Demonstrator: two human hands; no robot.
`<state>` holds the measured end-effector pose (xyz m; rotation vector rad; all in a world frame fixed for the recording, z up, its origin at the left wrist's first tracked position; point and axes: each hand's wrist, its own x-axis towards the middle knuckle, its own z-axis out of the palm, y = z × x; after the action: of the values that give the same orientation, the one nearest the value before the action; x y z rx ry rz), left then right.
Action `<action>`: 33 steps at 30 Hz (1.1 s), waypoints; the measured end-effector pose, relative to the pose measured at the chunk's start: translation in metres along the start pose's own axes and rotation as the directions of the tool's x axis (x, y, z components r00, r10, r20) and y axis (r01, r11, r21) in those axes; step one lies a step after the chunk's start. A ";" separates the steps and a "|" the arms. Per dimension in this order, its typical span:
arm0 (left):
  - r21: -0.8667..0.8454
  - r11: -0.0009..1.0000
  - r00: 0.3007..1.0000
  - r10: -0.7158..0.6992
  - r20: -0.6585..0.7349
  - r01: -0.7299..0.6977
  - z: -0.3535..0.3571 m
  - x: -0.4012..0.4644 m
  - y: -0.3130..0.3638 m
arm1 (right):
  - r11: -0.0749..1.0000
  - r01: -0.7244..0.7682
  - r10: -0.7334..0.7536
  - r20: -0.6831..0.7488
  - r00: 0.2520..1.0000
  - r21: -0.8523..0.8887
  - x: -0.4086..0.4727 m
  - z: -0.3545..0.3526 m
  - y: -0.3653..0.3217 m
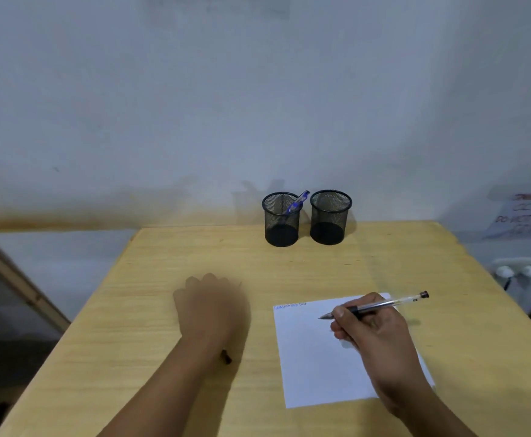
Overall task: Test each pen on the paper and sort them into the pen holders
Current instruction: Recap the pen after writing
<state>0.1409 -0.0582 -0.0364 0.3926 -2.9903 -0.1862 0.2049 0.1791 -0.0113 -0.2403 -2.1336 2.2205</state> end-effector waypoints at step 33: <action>-0.485 0.694 0.845 0.411 -0.341 -0.533 -0.030 -0.079 0.034 | 0.995 0.098 -0.098 0.138 0.985 0.008 -0.014 0.009 -0.023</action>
<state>0.2118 -0.0076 -0.0101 -0.4106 -2.5358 -0.8838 0.2155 0.1693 0.0134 0.0202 -2.1594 2.2433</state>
